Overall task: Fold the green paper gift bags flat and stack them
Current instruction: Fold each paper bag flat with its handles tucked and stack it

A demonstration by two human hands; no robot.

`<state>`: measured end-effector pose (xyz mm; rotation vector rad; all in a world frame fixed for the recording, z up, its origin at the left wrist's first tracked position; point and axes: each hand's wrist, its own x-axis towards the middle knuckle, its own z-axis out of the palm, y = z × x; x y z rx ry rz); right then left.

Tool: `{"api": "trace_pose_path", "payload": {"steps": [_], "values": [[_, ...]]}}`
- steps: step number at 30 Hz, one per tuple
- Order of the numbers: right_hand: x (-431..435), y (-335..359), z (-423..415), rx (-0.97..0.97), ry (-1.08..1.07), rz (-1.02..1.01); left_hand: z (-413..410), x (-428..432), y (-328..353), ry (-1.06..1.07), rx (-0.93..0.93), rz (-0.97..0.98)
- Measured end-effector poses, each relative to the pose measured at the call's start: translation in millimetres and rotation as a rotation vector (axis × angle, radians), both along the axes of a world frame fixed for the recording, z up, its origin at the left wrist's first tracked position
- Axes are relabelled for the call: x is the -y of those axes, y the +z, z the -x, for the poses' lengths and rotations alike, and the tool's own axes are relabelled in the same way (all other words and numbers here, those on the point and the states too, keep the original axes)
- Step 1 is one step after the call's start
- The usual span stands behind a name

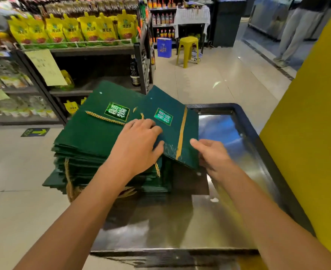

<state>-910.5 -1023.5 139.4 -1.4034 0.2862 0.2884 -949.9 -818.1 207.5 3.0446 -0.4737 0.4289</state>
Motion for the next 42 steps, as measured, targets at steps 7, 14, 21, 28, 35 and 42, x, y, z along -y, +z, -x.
{"api": "trace_pose_path", "payload": {"steps": [7, 14, 21, 28, 35, 42], "values": [[23.3, -16.9, 21.7, 0.158, -0.064, -0.335, 36.1, 11.1, -9.0, -0.017, 0.223, 0.279], [71.3, -18.4, 108.6, 0.343, -0.076, -0.304, 115.3, 30.0, -26.8, 0.074, 0.181, 1.090], [92.0, -19.5, 159.1, 0.391, 0.057, -0.192, 158.3, 37.4, -36.9, 0.119, -0.324, 1.688], [106.5, -18.4, 181.0, 0.348, -0.036, -0.270, 188.2, 48.7, -54.7, -0.030, -0.315, 1.655], [103.2, -26.6, 217.8, 0.286, -0.113, -0.622, 201.7, 79.6, -82.9, -0.149, -0.113, 1.824], [94.1, -40.7, 240.5, 0.466, -0.081, -0.360, 219.4, 111.0, -108.0, -0.070, -0.134, 1.914]]}}
